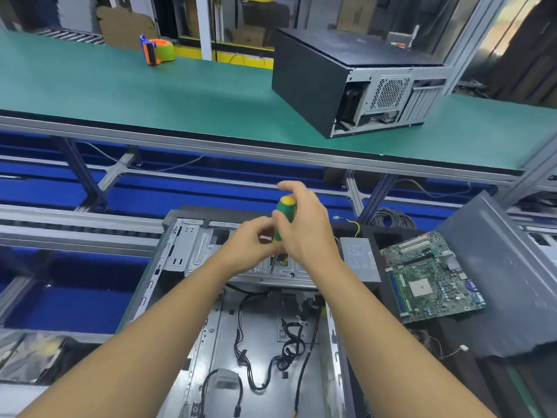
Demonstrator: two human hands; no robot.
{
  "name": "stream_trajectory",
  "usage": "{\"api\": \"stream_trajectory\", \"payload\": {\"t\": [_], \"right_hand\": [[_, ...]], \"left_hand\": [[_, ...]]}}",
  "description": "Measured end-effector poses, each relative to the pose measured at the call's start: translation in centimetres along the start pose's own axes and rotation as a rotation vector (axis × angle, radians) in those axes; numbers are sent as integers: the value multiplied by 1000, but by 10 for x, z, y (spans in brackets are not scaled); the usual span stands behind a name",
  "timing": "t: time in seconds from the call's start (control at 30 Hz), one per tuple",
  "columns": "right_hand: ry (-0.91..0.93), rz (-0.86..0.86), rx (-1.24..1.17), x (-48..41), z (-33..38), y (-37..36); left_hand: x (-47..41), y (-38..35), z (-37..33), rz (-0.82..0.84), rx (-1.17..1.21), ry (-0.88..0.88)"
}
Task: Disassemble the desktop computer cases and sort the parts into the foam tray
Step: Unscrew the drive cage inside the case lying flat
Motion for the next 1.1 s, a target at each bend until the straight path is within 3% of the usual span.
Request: {"api": "stream_trajectory", "payload": {"t": [0.2,0.37,0.6,0.83,0.97,1.1], "right_hand": [[30,126,3,2,1,-2],[41,30,63,3,5,2],[-35,188,-13,3,6,-5],[21,73,78,4,7,-7],[37,156,45,4,8,-5],[-32,258,41,3,9,-8]], "left_hand": [[5,6,3,10,40,36],[7,5,0,-45,-12,23],[13,1,-7,51,21,55],[8,1,-6,-33,-84,54],[14,4,-10,47,79,23],[15,10,-11,25,22,38]]}}
Point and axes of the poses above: each hand's wrist, its own x-axis away from the middle knuckle, its own y-axis out of the back of the hand, z = x × y, the point moved 6 cm from there along -x, towards the middle knuckle, and after that the axes turned 4 degrees about x, right-handed, at the moved point
